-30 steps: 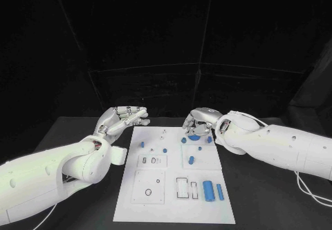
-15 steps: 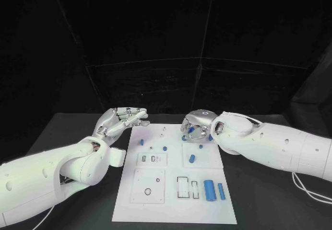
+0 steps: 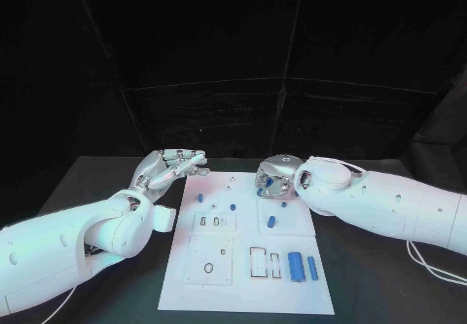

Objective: Assemble the parts on the task board

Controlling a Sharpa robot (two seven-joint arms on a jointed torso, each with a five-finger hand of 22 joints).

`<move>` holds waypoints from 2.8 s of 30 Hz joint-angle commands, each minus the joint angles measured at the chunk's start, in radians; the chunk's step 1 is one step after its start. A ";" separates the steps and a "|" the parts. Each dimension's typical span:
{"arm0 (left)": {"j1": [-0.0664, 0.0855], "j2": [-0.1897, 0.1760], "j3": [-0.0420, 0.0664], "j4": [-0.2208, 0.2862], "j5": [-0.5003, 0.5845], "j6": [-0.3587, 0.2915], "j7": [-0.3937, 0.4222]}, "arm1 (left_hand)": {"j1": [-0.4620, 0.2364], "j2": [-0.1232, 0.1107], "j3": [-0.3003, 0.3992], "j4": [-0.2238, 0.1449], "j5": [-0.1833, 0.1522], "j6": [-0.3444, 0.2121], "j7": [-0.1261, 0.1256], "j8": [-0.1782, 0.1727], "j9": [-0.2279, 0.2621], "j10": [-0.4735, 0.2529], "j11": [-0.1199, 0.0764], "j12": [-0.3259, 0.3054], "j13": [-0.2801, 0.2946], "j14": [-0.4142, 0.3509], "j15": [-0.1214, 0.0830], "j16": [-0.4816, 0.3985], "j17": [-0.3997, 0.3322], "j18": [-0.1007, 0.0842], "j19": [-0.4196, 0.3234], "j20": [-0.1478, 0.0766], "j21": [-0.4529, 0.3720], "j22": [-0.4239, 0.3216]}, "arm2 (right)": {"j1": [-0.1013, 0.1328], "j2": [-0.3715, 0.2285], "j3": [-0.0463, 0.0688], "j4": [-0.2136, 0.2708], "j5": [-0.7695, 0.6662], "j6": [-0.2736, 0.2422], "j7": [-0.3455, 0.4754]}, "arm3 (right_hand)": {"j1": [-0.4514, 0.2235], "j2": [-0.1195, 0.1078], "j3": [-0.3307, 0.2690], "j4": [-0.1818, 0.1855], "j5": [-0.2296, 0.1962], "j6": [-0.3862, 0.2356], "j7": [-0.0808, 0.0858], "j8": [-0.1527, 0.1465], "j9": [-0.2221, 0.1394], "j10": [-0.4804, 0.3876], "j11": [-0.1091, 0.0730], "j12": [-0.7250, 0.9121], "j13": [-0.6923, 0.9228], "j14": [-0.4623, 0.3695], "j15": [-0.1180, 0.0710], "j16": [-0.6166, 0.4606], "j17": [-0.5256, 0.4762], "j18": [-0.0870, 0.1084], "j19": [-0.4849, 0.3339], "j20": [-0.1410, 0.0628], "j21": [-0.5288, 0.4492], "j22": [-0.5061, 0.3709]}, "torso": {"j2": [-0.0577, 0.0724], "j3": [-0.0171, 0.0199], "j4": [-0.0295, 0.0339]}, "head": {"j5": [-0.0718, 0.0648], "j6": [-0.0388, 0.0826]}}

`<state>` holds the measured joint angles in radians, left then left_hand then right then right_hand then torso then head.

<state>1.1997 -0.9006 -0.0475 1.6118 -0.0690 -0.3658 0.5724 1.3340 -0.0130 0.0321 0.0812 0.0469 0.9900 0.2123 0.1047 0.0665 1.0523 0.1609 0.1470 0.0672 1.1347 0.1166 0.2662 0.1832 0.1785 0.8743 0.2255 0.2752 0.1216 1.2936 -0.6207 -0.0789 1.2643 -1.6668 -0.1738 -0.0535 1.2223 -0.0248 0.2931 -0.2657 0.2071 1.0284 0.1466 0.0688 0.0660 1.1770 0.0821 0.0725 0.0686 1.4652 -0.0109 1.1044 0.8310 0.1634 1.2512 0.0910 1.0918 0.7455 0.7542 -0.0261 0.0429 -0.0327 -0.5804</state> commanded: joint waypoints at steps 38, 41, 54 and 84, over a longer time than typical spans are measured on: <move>0.006 0.001 0.001 -0.017 -0.008 0.030 -0.006 | 0.005 0.019 -0.003 -0.013 0.001 0.001 0.010 -0.012 -0.001 -0.005 0.004 -0.011 -0.001 -0.002 -0.002 -0.011 0.006 0.005 0.006 0.007 -0.010 -0.004 | 0.002 0.014 0.002 0.014 0.045 -0.234 -0.029 | 0.034 0.016 0.187 0.023 -0.075 0.095 0.000 0.013 0.008 0.070 -0.011 0.020 0.006 0.021 -0.004 0.141 0.113 -0.045 0.041 -0.002 0.179 0.218 | 0.016 -0.0038 0.0060 | 0.005 0.019; 0.007 0.005 0.001 -0.015 -0.008 0.026 -0.007 | 0.005 0.019 -0.003 -0.014 0.001 0.002 0.010 -0.013 -0.001 -0.005 0.004 -0.012 -0.001 -0.001 -0.002 -0.012 0.006 0.005 0.006 0.007 -0.010 -0.005 | 0.002 0.031 0.003 -0.010 0.051 -0.240 -0.031 | 0.033 0.013 0.188 0.025 -0.076 0.095 0.000 0.012 0.008 0.069 -0.011 0.020 0.006 0.021 -0.004 0.142 0.113 -0.045 0.041 -0.001 0.180 0.219 | 0.017 -0.0042 0.0073 | 0.008 0.021; 0.007 0.013 0.001 -0.014 -0.007 0.023 -0.007 | 0.005 0.019 -0.003 -0.014 0.001 0.002 0.010 -0.013 -0.001 -0.005 0.004 -0.012 -0.001 -0.001 -0.002 -0.012 0.006 0.005 0.006 0.007 -0.010 -0.005 | 0.002 0.124 0.010 -0.101 0.061 -0.227 -0.025 | 0.024 0.004 0.193 0.036 -0.078 0.090 0.001 0.007 0.007 0.064 -0.009 0.014 0.005 0.019 -0.002 0.145 0.111 -0.045 0.037 0.000 0.182 0.219 | 0.027 -0.0052 0.0173 | 0.003 0.023; 0.011 0.018 0.001 -0.016 -0.007 0.024 -0.010 | 0.006 0.020 -0.004 -0.017 0.001 0.003 0.010 -0.013 -0.001 -0.004 0.004 -0.013 -0.001 0.000 -0.003 -0.013 0.008 0.006 0.007 0.007 -0.011 -0.005 | 0.002 0.224 0.011 -0.192 0.061 -0.144 -0.039 | 0.013 -0.010 0.199 0.055 -0.081 0.079 0.005 -0.001 0.005 0.051 -0.004 0.005 0.003 0.016 0.002 0.147 0.104 -0.043 0.026 0.004 0.180 0.210 | 0.031 -0.0064 0.0157 | 0.013 0.023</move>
<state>1.2084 -0.8833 -0.0474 1.5948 -0.0711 -0.3490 0.5589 1.3377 -0.0008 0.0266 0.0701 0.0469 0.9935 0.2158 0.0970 0.0668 1.0524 0.1608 0.1393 0.0669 1.1347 0.1166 0.2549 0.1900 0.1782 0.8778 0.2290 0.2673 0.1171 1.2969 -0.3988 -0.0656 1.0740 -1.6058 -0.3552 -0.0827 1.2378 -0.0306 0.4943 -0.2157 0.1296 1.1110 0.1503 0.0723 0.0713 1.2355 0.0805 0.0808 0.0721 1.4652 -0.0109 1.2486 0.9355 0.1320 1.2812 0.0930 1.2692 0.9562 0.7849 -0.0319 0.0591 -0.0198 -0.5564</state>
